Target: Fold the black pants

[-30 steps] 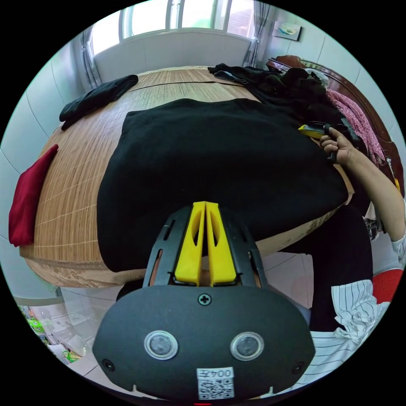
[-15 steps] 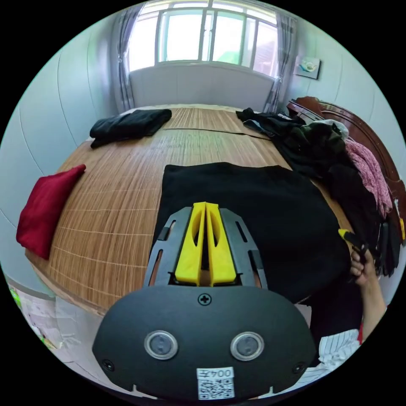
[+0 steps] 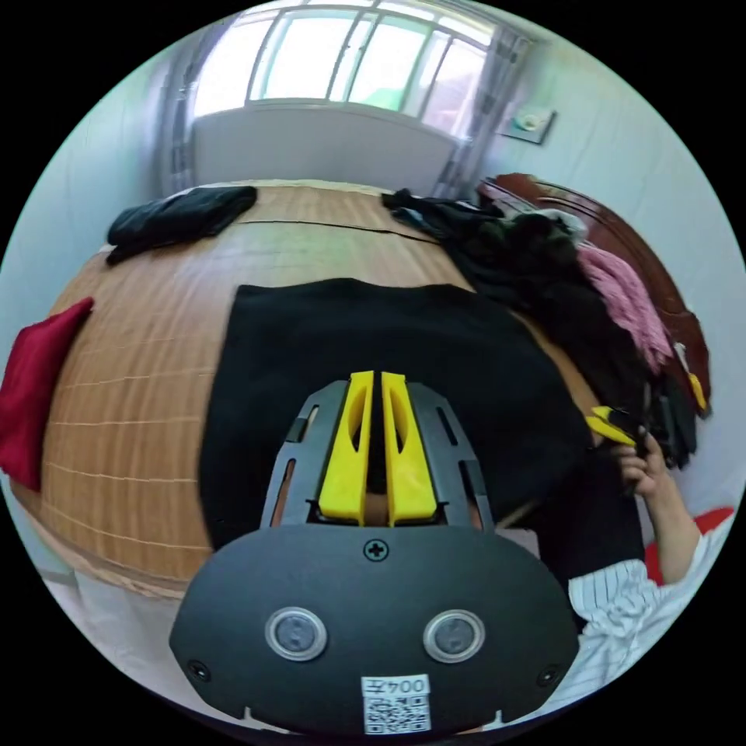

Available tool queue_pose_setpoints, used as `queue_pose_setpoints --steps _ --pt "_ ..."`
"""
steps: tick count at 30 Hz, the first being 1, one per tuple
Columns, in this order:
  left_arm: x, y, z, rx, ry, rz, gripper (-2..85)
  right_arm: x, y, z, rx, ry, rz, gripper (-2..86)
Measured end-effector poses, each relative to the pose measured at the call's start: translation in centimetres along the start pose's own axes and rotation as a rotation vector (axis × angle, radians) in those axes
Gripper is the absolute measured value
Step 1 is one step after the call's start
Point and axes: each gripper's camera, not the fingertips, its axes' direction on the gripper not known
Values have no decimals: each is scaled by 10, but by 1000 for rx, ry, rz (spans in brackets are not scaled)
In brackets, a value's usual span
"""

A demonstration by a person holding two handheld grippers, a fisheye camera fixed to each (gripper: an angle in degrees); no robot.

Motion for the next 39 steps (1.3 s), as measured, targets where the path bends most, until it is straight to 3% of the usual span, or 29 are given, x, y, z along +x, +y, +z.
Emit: queue_pose_setpoints --steps 7,15,19,23,28,33,36,39 --pt "107 86 29 13 244 255 88 27 19 4 -41 -94 73 135" --pt "173 135 72 -55 204 504 109 32 18 14 -112 -150 64 129" --pt "196 155 93 -59 212 540 120 43 12 17 -111 -136 112 75" --pt "230 172 115 -89 195 609 133 45 7 7 -71 -247 127 48" --pt "286 197 134 -70 91 776 128 23 -7 0 -81 -251 87 45" --pt "336 220 161 -30 -259 906 66 5 -24 1 -102 -273 28 48" --pt "345 218 166 -65 -244 822 34 7 -33 4 -86 -274 5 59" --pt "338 212 152 -26 -181 689 24 26 -50 14 -97 -404 73 106"
